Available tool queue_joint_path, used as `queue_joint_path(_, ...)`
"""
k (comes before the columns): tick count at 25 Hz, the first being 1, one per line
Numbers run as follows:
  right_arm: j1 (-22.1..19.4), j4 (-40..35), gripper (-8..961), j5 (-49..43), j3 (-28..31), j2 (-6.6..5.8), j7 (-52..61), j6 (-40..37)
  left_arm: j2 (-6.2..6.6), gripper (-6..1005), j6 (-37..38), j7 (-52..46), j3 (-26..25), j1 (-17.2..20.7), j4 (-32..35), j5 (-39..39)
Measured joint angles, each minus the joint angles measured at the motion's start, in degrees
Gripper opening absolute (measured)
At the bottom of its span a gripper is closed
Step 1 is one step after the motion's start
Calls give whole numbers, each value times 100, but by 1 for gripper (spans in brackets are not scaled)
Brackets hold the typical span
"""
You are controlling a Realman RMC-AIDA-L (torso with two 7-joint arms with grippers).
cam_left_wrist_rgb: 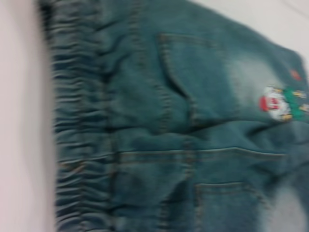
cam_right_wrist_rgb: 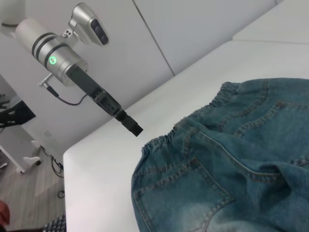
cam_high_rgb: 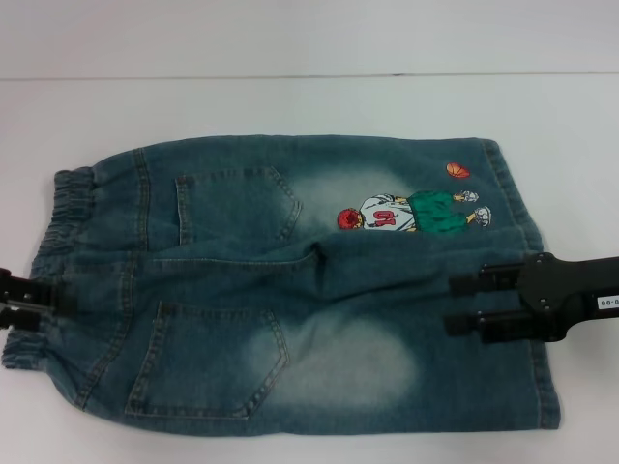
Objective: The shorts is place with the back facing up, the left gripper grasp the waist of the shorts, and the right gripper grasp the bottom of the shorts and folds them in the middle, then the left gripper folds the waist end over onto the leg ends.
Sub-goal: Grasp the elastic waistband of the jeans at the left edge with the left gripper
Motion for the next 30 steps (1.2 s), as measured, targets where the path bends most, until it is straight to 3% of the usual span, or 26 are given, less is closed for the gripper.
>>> queue_joint_path(11, 45, 0, 717, -19, -193, 1, -11, 274, 69, 700, -866, -160, 60, -193, -483, 1085)
queue_joint_path(30, 132, 0, 717, -17, -251, -8, 19, 326, 73, 699, -1359, -123, 154, -263, -887, 1317)
